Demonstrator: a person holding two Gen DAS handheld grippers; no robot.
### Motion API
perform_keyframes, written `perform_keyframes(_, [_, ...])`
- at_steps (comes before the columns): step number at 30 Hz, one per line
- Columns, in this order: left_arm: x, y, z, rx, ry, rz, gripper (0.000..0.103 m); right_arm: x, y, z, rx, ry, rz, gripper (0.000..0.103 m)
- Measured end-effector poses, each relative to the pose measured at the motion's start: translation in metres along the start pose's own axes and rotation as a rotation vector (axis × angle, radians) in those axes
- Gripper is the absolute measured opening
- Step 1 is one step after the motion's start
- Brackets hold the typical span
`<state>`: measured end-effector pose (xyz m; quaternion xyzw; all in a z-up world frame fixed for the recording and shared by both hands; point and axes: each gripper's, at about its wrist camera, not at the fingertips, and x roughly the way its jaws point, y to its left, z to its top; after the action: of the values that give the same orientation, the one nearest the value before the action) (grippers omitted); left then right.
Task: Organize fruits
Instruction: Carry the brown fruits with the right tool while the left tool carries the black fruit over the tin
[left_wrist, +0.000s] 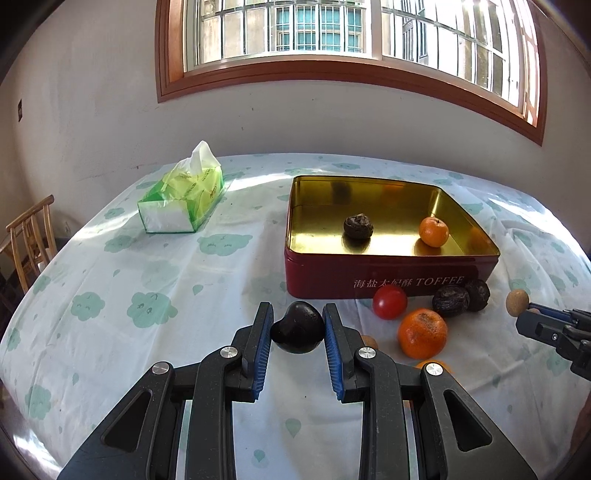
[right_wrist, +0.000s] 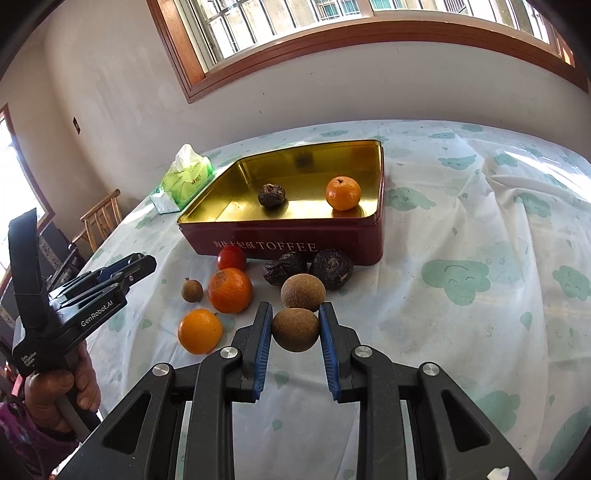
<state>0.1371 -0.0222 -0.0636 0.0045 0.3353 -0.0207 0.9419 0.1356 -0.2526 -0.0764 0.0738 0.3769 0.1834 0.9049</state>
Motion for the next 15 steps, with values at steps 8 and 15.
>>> perform_keyframes(8, [0.009,-0.010,0.023,0.025,-0.018,-0.010,0.028,-0.007,0.008,0.026,-0.024,-0.049,0.027,0.025])
perform_keyframes(15, [0.025,-0.019,0.043,0.043,-0.023,-0.023,0.028,-0.001,0.005,0.048,-0.026,-0.075,0.040,0.025])
